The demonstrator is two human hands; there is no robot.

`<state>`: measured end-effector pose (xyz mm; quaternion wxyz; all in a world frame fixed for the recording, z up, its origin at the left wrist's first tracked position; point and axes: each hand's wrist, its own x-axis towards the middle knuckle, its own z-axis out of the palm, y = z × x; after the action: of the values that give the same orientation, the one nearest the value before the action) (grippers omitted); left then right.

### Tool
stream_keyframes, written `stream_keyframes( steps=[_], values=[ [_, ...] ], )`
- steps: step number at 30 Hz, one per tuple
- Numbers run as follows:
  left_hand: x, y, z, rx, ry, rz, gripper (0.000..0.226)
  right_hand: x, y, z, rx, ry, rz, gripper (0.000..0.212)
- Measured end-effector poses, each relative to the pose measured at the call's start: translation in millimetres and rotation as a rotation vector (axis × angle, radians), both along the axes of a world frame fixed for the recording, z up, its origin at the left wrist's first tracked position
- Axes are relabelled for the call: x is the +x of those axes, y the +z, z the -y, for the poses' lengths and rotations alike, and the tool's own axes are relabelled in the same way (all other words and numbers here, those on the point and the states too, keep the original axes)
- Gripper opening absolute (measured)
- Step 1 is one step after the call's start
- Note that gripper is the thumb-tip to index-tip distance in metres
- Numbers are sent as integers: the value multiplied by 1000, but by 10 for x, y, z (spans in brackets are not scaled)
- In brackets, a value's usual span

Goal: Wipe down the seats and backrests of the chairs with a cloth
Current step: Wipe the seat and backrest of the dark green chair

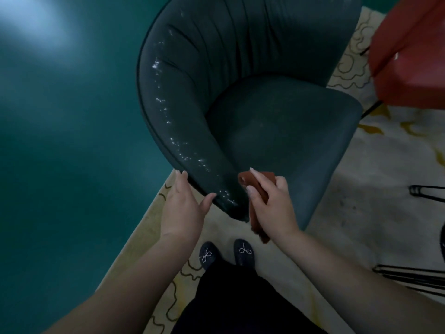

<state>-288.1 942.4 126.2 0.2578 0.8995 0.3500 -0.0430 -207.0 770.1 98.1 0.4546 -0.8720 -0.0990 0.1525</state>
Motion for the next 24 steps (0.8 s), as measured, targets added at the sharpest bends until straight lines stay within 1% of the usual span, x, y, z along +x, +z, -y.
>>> stream_keyframes(
  steps=[2, 4, 5, 7, 10, 12, 15, 17, 19, 21, 24],
  values=[
    [-5, 6, -9, 14, 6, 18, 86, -126, -39, -122, 45, 68, 45, 44],
    [-11, 20, -9, -5, 10, 50, 84, -212, -94, -255, 12, 124, 102, 47],
    [-12, 19, -10, -17, 11, 72, 84, -228, -124, -325, -15, 132, 129, 47],
    [-2, 21, -9, -24, 10, 95, 86, -184, -182, -444, -53, 79, 155, 43],
    [14, 17, -15, -25, 31, 88, 88, -64, -254, -481, -19, 19, 75, 41],
    [12, 24, -6, -33, 32, 75, 87, -84, -290, -364, 20, -7, 16, 43],
    [4, 38, 14, -48, 33, 71, 86, -253, -332, -203, -1, -50, 40, 49],
    [10, 39, 20, -45, 44, 78, 86, -250, -323, -289, -30, -66, 43, 54],
    [14, 31, 24, -41, 49, 76, 87, -140, -303, -445, -31, -38, 47, 48],
    [17, 30, 21, -37, 46, 71, 88, -27, -333, -520, 16, -16, 31, 38],
    [20, 44, 14, -42, 39, 70, 88, 104, -449, -389, 59, -134, -146, 31]
  ],
)
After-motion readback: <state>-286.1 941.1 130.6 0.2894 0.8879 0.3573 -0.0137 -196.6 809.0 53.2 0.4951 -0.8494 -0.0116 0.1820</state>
